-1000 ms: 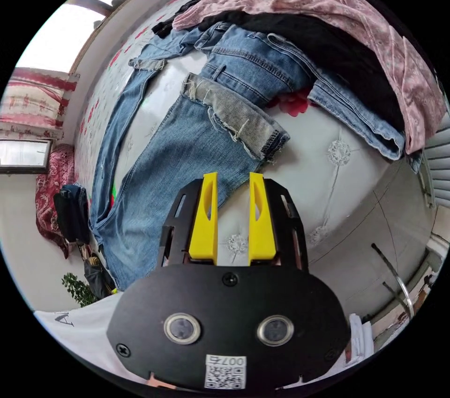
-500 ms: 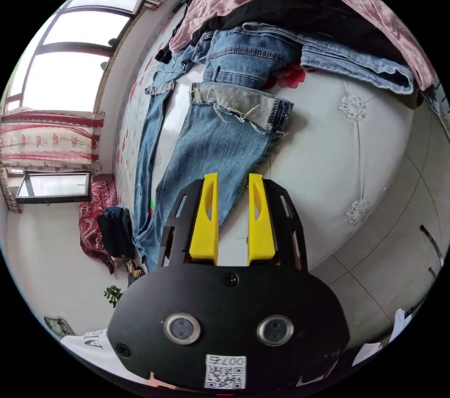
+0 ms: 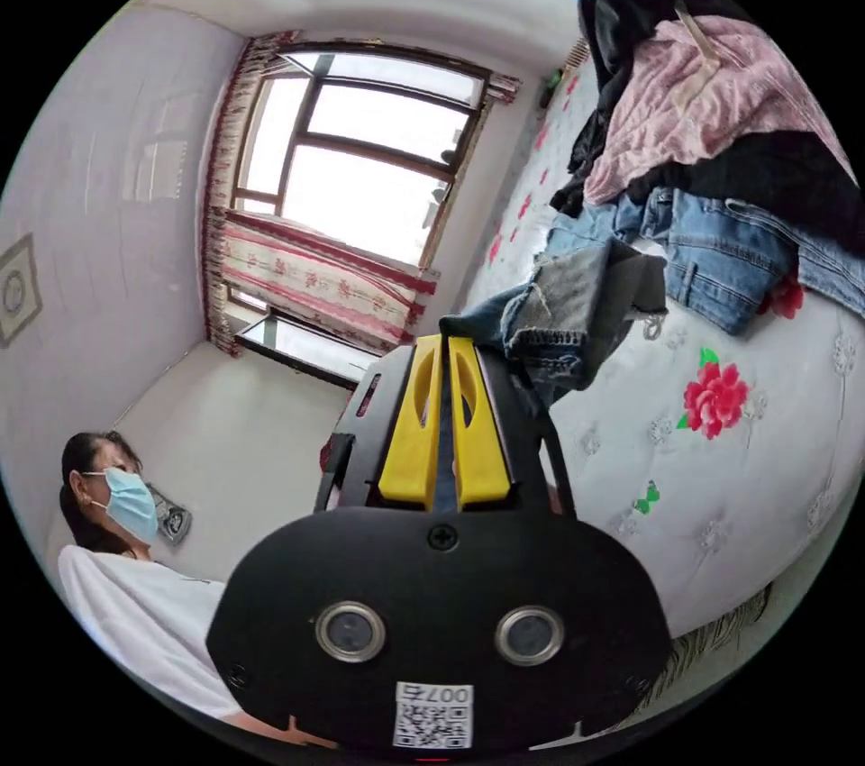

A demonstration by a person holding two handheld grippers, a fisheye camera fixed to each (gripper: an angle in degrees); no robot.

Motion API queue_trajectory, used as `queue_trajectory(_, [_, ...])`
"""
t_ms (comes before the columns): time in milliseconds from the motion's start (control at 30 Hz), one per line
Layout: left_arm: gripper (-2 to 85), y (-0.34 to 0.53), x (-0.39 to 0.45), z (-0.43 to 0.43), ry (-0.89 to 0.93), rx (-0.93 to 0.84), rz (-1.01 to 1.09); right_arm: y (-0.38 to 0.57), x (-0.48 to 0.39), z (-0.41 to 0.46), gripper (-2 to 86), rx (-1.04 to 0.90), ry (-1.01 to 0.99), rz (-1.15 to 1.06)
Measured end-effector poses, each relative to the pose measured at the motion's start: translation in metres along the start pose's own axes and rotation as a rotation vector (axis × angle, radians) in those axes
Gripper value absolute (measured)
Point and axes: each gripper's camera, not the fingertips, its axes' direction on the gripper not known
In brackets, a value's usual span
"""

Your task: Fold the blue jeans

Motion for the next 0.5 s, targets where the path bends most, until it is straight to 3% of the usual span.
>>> queue_trajectory(100, [-0.1,-0.011,0.01,-0.001,-0.064,-0.052,0.034,0.006,-0.028,-0.012,-0.3,0.014,0.03,-0.09])
queue_trajectory(333, [0.0,-0.013,-0.004,0.013,-0.146,-0.112,-0.044,0.049,0.015,-0.012,-0.3,0.062,0.139,0.066])
queue_trajectory(500, [0.1,-0.037,0.017,0.041,-0.202,-0.131,-0.002,0.029,0.018,0.017,-0.3,0.04,0.204,0.022])
